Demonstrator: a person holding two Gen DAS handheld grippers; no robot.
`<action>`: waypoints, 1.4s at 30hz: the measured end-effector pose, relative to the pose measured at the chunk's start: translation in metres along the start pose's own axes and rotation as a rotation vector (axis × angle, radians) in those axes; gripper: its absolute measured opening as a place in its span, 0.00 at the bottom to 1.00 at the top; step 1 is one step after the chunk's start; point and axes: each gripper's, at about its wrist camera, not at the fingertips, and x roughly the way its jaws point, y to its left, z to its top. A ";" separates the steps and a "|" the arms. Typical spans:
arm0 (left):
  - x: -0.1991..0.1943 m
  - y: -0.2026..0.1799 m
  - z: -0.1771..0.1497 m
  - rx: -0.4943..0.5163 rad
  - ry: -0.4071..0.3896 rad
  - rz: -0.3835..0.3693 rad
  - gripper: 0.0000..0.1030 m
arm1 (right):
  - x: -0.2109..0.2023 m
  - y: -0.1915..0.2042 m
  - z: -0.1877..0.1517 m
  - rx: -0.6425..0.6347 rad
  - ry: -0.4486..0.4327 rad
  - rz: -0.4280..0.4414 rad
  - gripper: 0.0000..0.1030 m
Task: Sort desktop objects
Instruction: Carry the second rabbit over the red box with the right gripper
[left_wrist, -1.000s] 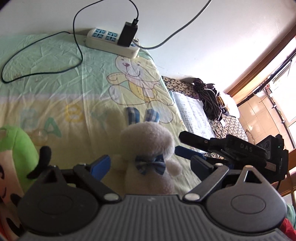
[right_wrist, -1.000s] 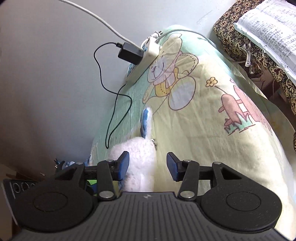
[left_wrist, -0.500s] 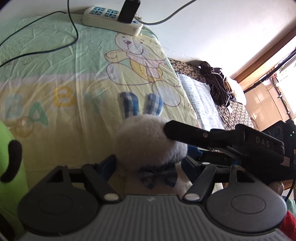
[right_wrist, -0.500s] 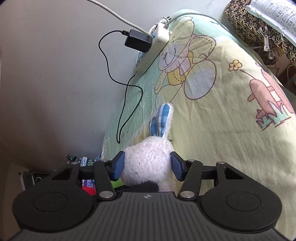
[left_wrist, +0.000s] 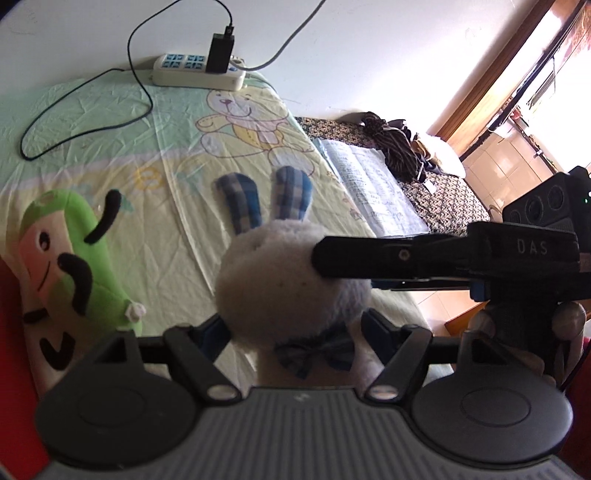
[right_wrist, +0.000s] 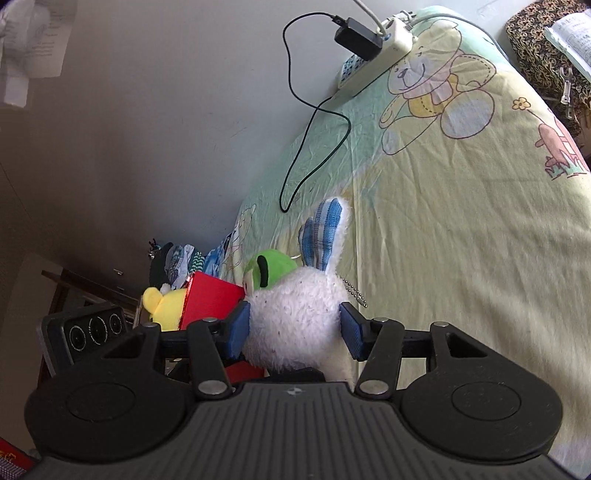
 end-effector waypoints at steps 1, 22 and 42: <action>-0.007 -0.001 -0.004 0.003 -0.009 0.004 0.72 | 0.000 0.007 -0.005 -0.017 -0.002 0.002 0.54; -0.207 0.081 -0.049 0.061 -0.314 -0.002 0.73 | 0.054 0.183 -0.093 -0.322 -0.208 0.066 0.53; -0.263 0.215 -0.079 0.063 -0.321 0.140 0.75 | 0.209 0.240 -0.141 -0.378 -0.245 0.076 0.51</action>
